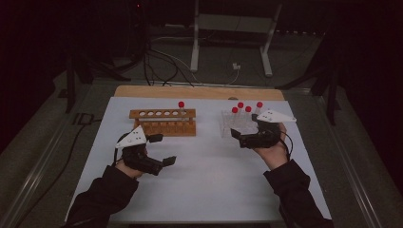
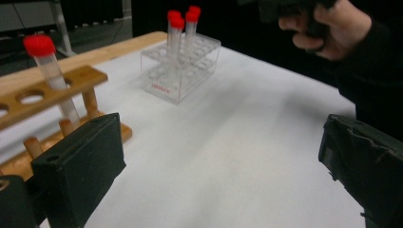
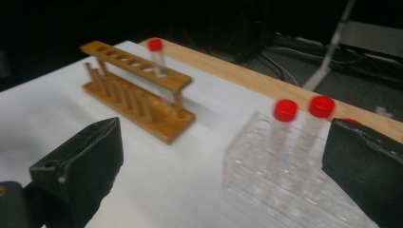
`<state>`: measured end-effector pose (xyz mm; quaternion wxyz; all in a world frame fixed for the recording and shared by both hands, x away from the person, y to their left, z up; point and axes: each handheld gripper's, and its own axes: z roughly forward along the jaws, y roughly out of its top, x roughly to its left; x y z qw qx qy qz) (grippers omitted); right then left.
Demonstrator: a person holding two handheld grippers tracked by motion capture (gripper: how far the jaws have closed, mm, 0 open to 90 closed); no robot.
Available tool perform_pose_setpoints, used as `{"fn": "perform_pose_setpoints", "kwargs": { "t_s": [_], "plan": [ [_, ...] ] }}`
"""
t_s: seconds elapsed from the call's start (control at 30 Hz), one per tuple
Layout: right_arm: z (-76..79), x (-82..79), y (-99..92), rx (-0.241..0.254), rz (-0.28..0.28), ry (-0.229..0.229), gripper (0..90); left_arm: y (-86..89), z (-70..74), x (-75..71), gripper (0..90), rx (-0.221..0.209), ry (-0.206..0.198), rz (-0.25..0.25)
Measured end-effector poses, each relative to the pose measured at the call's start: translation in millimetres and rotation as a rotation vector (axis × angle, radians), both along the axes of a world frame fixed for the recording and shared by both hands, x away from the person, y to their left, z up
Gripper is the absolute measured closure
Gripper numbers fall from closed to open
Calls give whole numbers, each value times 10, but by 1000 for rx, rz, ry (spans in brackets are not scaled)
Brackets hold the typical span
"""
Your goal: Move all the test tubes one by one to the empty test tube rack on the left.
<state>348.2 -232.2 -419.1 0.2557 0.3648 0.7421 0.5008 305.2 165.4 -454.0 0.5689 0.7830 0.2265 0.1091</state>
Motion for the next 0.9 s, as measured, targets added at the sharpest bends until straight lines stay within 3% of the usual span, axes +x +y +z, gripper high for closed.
{"fn": "perform_pose_setpoints", "kwargs": {
  "t_s": [0.5, 0.7, 0.9],
  "plan": [
    [-348, 400, -252, -29, -183, 77, 238, 1, -88, -66, 21, 17, 1, -2],
    [-412, 551, -312, -29, -209, 101, 421, -4, -102, -57, 21, 30, 17, 2],
    [-454, 689, -321, -50, -224, 120, 536, -7, -105, -58, 21, 27, 20, 0]
  ]
}}
